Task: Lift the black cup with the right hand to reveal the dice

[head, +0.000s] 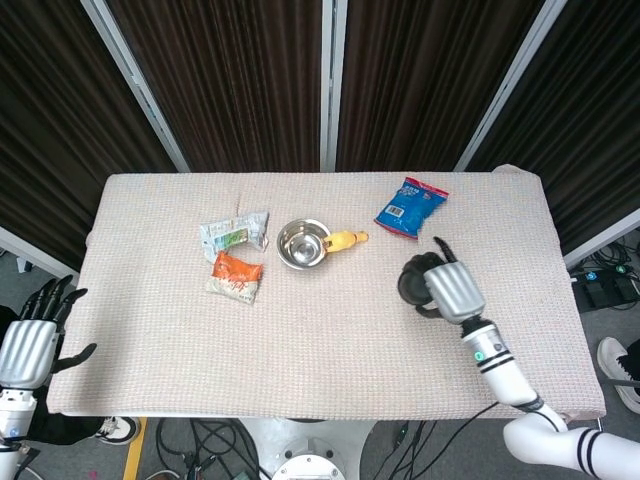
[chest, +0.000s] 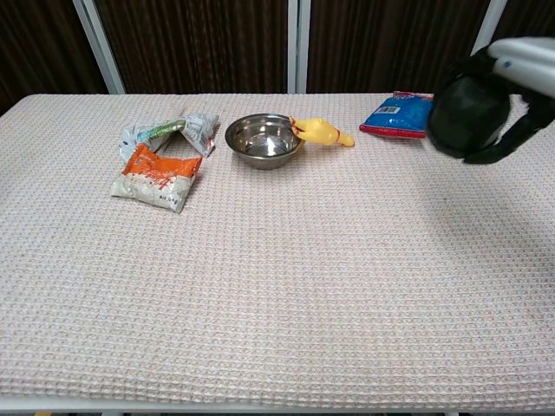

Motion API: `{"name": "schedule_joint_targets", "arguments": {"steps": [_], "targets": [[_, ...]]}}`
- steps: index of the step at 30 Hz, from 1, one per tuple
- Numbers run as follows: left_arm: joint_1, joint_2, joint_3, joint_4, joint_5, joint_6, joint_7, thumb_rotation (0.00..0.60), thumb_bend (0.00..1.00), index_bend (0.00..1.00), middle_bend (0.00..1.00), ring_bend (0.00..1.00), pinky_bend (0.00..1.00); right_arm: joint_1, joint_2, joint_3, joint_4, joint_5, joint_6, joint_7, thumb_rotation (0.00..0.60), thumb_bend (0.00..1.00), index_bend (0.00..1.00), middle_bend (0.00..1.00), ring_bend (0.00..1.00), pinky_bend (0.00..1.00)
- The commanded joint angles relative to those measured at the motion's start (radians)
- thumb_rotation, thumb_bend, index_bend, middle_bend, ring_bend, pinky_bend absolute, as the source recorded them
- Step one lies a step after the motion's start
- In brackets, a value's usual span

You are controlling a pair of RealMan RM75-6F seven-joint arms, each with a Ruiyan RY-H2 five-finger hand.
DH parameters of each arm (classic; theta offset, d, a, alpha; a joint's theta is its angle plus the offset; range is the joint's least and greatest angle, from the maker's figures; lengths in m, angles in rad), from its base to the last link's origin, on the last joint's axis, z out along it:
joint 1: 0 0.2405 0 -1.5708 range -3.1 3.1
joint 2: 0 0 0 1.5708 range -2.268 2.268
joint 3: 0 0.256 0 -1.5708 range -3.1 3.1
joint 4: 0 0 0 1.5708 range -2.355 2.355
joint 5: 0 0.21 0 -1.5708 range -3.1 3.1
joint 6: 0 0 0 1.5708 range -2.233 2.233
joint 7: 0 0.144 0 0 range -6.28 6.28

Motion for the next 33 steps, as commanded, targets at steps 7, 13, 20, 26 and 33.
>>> {"name": "schedule_joint_targets", "arguments": {"steps": [7, 13, 20, 26, 33], "targets": [[-0.002, -0.001, -0.002, 0.012, -0.012, -0.015, -0.012, 0.6, 0.15, 0.16, 0.03, 0.0, 0.13, 0.064, -0.079, 0.005, 0.01, 0.128, -0.04, -0.193, 0.6, 0.17, 0.56, 0.55, 0.26, 0.0], [-0.016, -0.023, 0.001, 0.029, -0.003, -0.034, -0.023, 0.6, 0.15, 0.16, 0.03, 0.0, 0.13, -0.014, 0.059, 0.015, -0.007, 0.205, -0.003, -0.1, 0.6, 0.19, 0.56, 0.54, 0.25, 0.0], [-0.005, -0.014, -0.004, 0.008, -0.013, -0.013, 0.021, 0.6, 0.15, 0.16, 0.03, 0.0, 0.13, 0.117, -0.185, -0.023, 0.0, 0.122, -0.149, -0.098, 0.6, 0.19, 0.56, 0.54, 0.25, 0.0], [0.0, -0.006, -0.003, 0.012, -0.029, -0.024, 0.009, 0.6, 0.15, 0.16, 0.03, 0.0, 0.13, 0.061, -0.12, -0.002, 0.019, 0.132, -0.04, -0.067, 0.6, 0.17, 0.56, 0.54, 0.26, 0.0], [-0.011, -0.021, 0.004, 0.03, -0.016, -0.042, -0.001, 0.6, 0.15, 0.16, 0.03, 0.0, 0.13, -0.062, 0.051, -0.018, 0.074, 0.184, 0.0, 0.108, 0.6, 0.19, 0.56, 0.54, 0.25, 0.0]]}}
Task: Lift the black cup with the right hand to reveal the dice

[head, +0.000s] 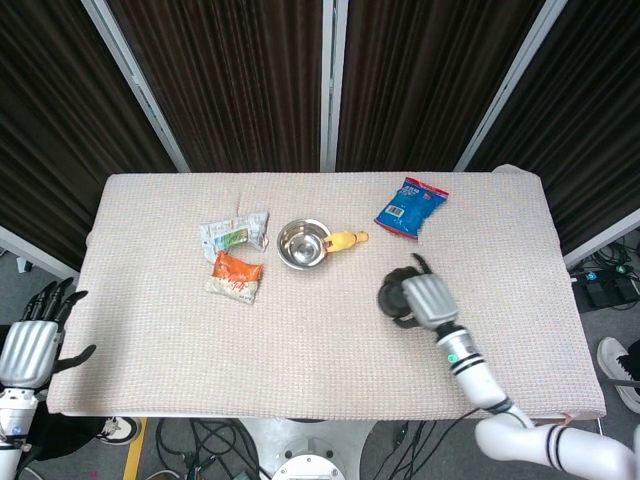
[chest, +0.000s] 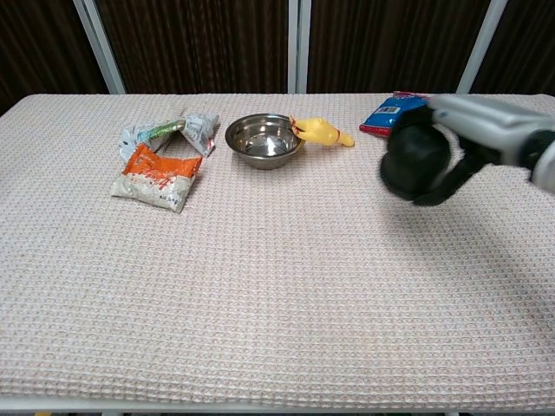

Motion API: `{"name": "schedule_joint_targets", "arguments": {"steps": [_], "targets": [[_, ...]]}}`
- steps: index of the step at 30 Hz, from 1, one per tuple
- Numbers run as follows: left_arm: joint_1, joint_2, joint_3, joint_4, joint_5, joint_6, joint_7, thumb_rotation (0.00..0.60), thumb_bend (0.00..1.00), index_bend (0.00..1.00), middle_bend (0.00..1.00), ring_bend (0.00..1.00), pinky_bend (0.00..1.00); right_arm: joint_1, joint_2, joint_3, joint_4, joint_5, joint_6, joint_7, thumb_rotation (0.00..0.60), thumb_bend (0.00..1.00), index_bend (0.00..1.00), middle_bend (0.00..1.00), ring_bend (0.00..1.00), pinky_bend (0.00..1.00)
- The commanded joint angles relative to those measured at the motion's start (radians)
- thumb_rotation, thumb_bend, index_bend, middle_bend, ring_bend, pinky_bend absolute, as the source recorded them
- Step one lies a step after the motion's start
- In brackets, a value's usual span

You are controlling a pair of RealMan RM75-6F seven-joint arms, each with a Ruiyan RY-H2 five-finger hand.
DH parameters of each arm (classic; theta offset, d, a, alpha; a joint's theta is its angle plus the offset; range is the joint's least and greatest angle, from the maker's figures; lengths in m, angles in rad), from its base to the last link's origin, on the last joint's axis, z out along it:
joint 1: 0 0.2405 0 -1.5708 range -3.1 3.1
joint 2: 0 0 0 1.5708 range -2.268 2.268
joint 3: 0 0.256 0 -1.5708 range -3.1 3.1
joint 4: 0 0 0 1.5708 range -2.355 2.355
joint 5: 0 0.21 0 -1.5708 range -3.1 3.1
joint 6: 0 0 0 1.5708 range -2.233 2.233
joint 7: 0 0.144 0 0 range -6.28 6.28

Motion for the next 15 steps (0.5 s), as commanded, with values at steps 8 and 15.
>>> {"name": "schedule_joint_targets", "arguments": {"steps": [8, 15], "targets": [[0.002, 0.004, 0.001, -0.012, 0.004, 0.008, 0.013, 0.6, 0.15, 0.16, 0.03, 0.0, 0.13, -0.017, -0.036, -0.062, 0.093, -0.083, -0.019, 0.094, 0.6, 0.18, 0.56, 0.54, 0.25, 0.0], [-0.002, -0.006, 0.008, 0.009, 0.007, -0.005, -0.003, 0.6, 0.15, 0.16, 0.03, 0.0, 0.13, -0.075, -0.012, -0.07, 0.163, -0.056, 0.018, 0.165, 0.6, 0.19, 0.56, 0.54, 0.25, 0.0]]}}
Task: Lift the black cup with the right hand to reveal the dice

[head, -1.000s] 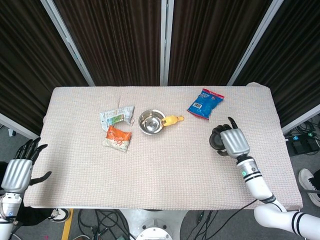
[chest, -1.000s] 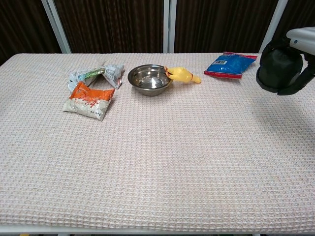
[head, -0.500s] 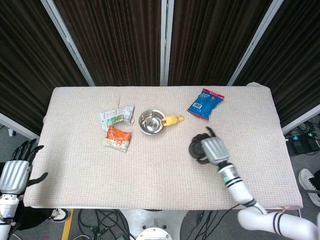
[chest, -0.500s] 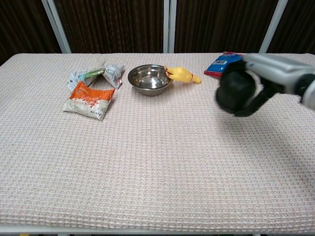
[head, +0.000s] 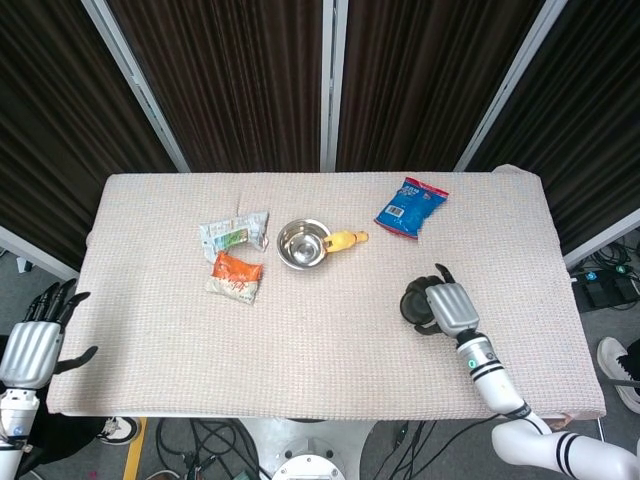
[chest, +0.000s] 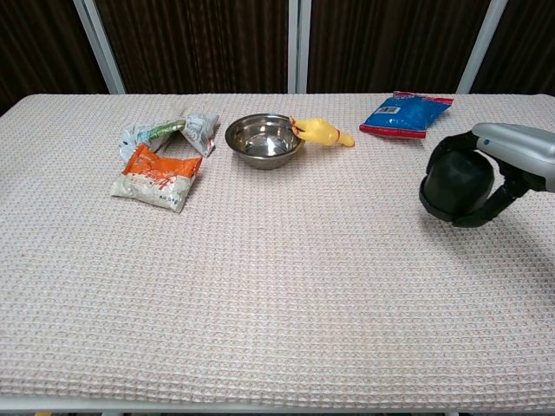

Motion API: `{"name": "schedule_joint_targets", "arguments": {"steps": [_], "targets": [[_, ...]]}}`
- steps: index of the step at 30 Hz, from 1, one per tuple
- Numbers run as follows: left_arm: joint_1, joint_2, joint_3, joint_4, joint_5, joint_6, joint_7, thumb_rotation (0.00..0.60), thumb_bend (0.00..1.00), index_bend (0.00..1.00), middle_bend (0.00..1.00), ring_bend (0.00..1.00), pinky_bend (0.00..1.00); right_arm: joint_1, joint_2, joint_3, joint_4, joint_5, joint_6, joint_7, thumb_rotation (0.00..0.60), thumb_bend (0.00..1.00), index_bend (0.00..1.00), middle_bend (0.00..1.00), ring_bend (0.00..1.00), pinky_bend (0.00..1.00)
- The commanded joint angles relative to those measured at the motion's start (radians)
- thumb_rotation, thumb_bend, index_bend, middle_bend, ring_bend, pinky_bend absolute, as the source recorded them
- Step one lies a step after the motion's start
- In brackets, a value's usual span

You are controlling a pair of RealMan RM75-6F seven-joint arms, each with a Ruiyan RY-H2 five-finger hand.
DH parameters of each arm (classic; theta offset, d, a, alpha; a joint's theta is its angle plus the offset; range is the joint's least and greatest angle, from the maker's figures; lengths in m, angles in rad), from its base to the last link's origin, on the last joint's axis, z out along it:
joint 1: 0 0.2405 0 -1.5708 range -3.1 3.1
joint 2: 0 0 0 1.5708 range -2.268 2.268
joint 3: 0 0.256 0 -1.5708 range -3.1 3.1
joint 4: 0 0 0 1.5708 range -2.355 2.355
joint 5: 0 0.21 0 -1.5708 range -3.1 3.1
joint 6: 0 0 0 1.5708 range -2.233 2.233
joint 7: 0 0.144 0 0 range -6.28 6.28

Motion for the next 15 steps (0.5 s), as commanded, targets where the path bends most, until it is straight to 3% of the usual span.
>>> {"name": "schedule_joint_targets", "arguments": {"steps": [1, 9, 15], "targets": [[-0.003, -0.006, 0.002, 0.007, 0.005, -0.003, -0.003, 0.6, 0.15, 0.16, 0.03, 0.0, 0.13, -0.033, 0.033, -0.009, 0.028, -0.002, 0.025, 0.048, 0.6, 0.19, 0.56, 0.54, 0.25, 0.0], [-0.001, -0.009, 0.003, 0.008, 0.008, 0.004, 0.0, 0.6, 0.15, 0.16, 0.03, 0.0, 0.13, -0.042, 0.021, -0.028, 0.071, -0.029, 0.007, 0.087, 0.6, 0.17, 0.56, 0.54, 0.23, 0.0], [0.001, -0.001, -0.001, 0.008, 0.004, 0.01, -0.003, 0.6, 0.15, 0.16, 0.03, 0.0, 0.13, -0.029, -0.013, -0.034, 0.117, -0.041, -0.035, 0.123, 0.6, 0.11, 0.45, 0.47, 0.14, 0.0]]}}
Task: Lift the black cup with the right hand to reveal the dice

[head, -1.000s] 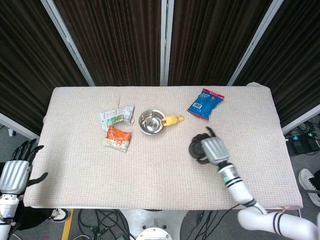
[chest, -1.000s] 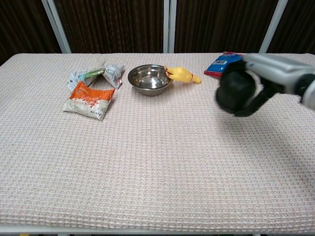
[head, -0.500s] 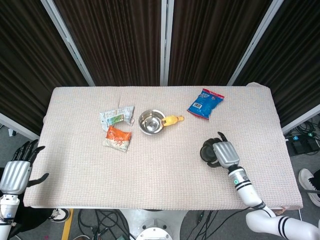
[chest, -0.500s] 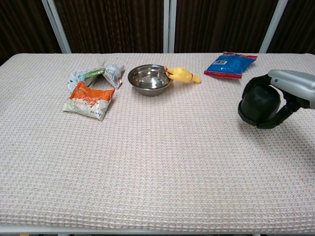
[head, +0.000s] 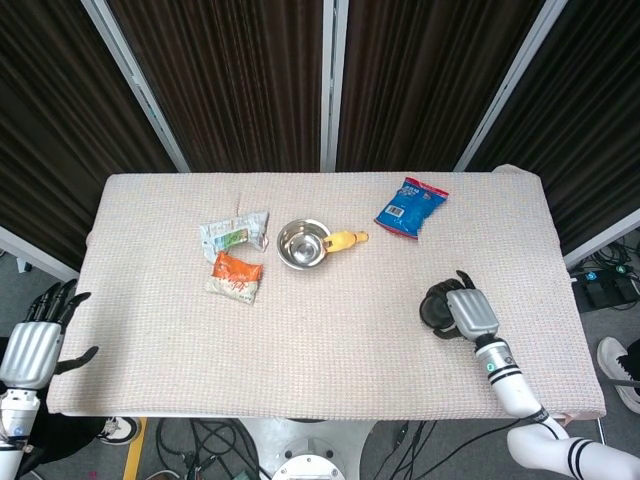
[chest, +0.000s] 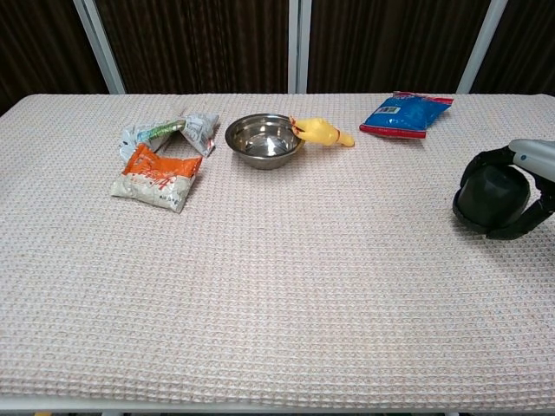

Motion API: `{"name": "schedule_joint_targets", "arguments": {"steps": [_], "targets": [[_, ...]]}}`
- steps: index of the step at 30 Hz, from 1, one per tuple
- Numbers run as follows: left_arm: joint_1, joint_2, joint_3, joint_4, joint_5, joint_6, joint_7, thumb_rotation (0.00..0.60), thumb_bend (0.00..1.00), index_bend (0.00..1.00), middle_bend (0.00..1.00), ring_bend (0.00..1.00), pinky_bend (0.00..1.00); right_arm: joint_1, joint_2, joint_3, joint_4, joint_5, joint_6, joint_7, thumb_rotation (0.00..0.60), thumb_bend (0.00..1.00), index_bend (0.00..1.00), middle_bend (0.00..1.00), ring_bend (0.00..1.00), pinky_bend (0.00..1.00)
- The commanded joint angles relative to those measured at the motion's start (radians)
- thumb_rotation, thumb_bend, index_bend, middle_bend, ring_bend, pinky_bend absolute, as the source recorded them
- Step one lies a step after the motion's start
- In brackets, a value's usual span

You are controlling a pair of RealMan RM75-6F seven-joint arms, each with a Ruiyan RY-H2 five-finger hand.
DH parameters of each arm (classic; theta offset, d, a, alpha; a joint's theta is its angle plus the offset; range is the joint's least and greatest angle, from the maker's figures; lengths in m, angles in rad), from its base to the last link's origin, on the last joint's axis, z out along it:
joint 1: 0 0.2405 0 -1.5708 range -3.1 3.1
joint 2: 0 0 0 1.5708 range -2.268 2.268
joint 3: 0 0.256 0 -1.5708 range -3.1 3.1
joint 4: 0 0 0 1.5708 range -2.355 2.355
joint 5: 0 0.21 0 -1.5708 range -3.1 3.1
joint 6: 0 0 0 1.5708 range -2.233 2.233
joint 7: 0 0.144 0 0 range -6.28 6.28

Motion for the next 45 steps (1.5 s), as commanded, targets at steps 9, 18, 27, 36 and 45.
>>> {"name": "schedule_joint_targets", "arguments": {"steps": [9, 18, 27, 36, 45], "targets": [[0.004, -0.001, 0.003, 0.007, 0.002, 0.003, -0.009, 0.6, 0.15, 0.16, 0.03, 0.0, 0.13, 0.015, 0.006, -0.012, 0.006, -0.014, -0.049, 0.003, 0.6, 0.0, 0.12, 0.21, 0.0, 0.0], [0.001, -0.001, 0.003, 0.002, 0.005, 0.002, -0.005, 0.6, 0.15, 0.16, 0.03, 0.0, 0.13, 0.014, 0.045, -0.011, -0.034, -0.025, -0.048, 0.004, 0.6, 0.0, 0.02, 0.13, 0.0, 0.0], [0.0, 0.005, 0.001, -0.007, 0.009, 0.006, -0.002, 0.6, 0.15, 0.16, 0.03, 0.0, 0.13, -0.006, 0.074, -0.006, -0.069, -0.036, -0.001, 0.0, 0.6, 0.0, 0.02, 0.18, 0.0, 0.0], [0.001, 0.005, 0.001, -0.01, 0.007, 0.006, 0.002, 0.6, 0.15, 0.16, 0.03, 0.0, 0.13, -0.002, 0.057, -0.006, -0.059, -0.031, -0.012, -0.016, 0.6, 0.0, 0.02, 0.24, 0.0, 0.0], [0.004, 0.004, 0.002, -0.003, 0.003, 0.006, -0.007, 0.6, 0.15, 0.16, 0.03, 0.0, 0.13, -0.004, 0.039, 0.003, -0.049, -0.024, 0.0, -0.036, 0.6, 0.01, 0.03, 0.3, 0.0, 0.0]]}}
